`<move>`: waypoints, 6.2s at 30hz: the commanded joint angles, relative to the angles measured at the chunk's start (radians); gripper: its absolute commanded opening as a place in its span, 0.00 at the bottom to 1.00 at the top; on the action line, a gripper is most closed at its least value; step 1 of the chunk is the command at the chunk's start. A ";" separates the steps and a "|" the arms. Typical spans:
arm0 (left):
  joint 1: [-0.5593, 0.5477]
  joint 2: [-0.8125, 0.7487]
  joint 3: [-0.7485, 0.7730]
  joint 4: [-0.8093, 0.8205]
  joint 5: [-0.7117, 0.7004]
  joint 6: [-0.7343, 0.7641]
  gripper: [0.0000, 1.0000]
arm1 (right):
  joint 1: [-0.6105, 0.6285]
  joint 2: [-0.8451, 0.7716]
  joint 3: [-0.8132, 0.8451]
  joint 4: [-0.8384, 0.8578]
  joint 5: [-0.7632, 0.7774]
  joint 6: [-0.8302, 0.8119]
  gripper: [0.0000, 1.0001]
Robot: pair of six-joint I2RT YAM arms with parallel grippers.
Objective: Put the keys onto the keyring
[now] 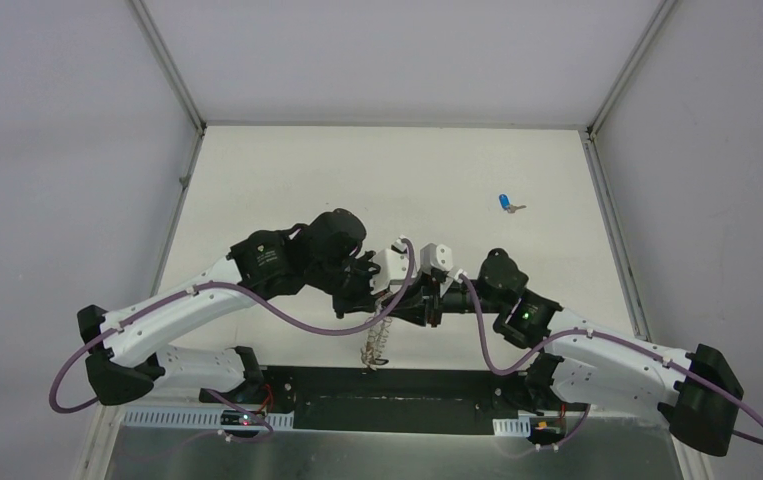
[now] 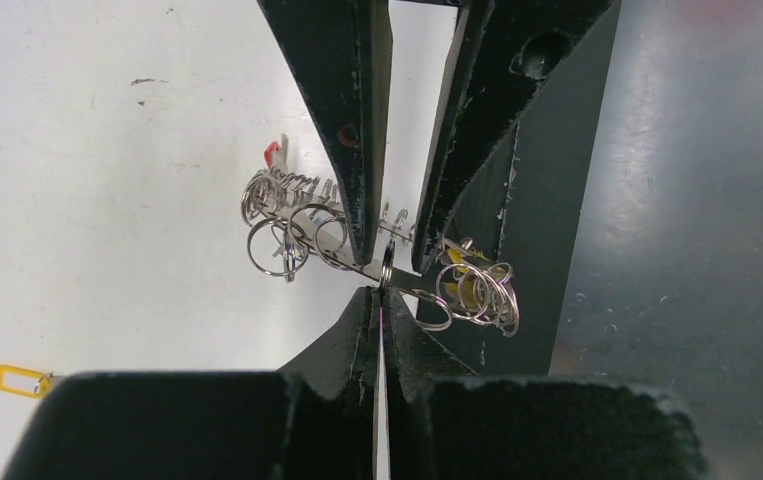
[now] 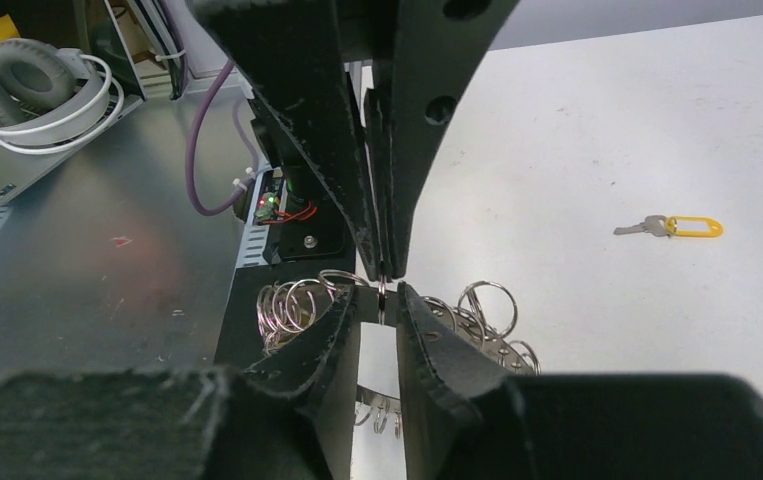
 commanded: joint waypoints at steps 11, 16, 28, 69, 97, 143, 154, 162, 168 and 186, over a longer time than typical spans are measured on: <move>-0.006 0.007 0.052 0.069 0.058 -0.023 0.00 | 0.017 0.008 0.026 0.031 -0.044 -0.010 0.16; -0.007 0.006 0.043 0.094 0.070 -0.039 0.00 | 0.017 0.010 0.029 0.007 -0.022 -0.016 0.02; -0.006 -0.088 -0.044 0.259 0.049 -0.087 0.30 | 0.018 -0.095 0.007 -0.028 0.056 -0.024 0.00; -0.007 -0.399 -0.553 0.850 0.118 -0.142 0.40 | 0.017 -0.231 -0.014 0.040 0.010 -0.023 0.00; -0.007 -0.388 -0.502 0.846 0.122 -0.133 0.01 | 0.017 -0.221 -0.013 0.040 0.009 -0.019 0.00; -0.006 -0.352 -0.417 0.679 0.136 -0.058 0.21 | 0.017 -0.208 -0.009 0.035 0.009 -0.029 0.00; -0.006 -0.357 -0.405 0.655 0.117 -0.036 0.26 | 0.017 -0.211 -0.011 0.035 0.011 -0.025 0.00; -0.007 -0.307 -0.372 0.658 0.185 -0.050 0.20 | 0.017 -0.210 -0.009 0.034 0.012 -0.020 0.00; -0.007 -0.285 -0.370 0.676 0.201 -0.059 0.21 | 0.017 -0.210 -0.011 0.035 0.012 -0.020 0.00; -0.007 -0.283 -0.364 0.622 0.147 -0.047 0.00 | 0.017 -0.213 -0.012 0.035 0.022 -0.021 0.00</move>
